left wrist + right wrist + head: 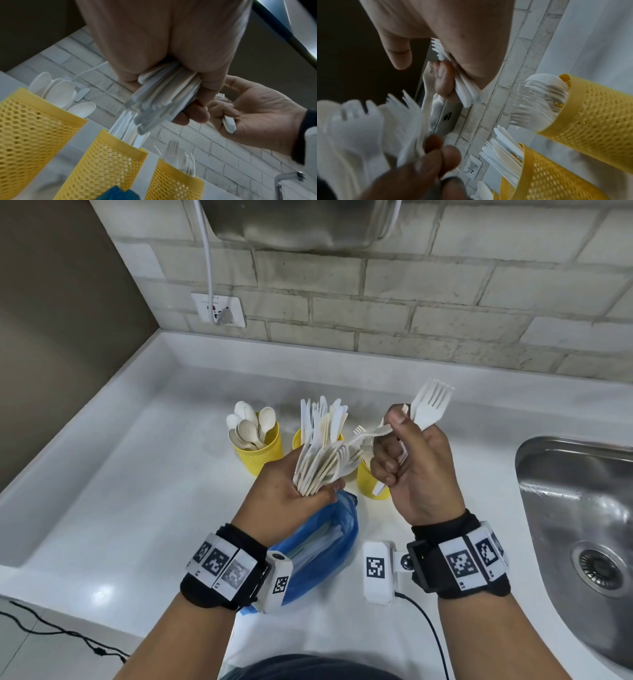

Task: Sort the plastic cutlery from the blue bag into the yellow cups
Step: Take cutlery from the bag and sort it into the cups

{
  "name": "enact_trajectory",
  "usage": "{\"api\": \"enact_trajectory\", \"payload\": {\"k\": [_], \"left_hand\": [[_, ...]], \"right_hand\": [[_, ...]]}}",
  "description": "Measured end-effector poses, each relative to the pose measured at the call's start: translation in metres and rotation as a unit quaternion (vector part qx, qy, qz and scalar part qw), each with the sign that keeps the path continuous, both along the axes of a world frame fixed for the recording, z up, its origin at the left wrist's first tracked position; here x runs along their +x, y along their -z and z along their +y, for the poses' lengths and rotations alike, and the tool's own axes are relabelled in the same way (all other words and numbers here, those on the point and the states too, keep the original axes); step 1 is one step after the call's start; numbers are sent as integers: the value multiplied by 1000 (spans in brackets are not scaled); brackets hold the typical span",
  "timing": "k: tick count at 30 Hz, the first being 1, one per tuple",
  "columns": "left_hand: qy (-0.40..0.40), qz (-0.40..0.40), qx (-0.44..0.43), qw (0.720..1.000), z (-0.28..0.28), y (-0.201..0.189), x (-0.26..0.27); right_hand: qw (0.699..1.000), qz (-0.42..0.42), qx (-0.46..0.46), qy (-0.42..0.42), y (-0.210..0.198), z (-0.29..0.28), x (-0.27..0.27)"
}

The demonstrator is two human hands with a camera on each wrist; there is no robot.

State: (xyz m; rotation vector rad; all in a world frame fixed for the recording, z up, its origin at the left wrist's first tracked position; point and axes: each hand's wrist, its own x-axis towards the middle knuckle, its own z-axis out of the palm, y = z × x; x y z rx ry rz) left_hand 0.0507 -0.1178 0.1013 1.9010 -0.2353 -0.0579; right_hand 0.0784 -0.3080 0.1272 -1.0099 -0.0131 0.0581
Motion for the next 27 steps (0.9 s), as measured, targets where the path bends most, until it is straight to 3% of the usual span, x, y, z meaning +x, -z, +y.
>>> {"api": "enact_trajectory", "payload": {"k": [4,7,14,20,23,27], "left_hand": [[2,-23,7,1000,-6,-1,1],[1,-39,28,999,-11,0,1],[35,16,-17,999,-8,-3,-5],[57,46,-102,992,-10,-11,-8],[70,52,-141,986,-11,-13,-8],[81,52,-176,980,-13,-14,-6]], "right_hand": [[996,13,-80,25,1,15,-2],[995,30,-91,23,-1,18,-4],[988,63,75,115,-9,6,2],[976,14,98,194,-23,-12,-1],[984,-16,42,175,-25,-11,-9],[986,-74,-146,39,-15,-1,-20]]}}
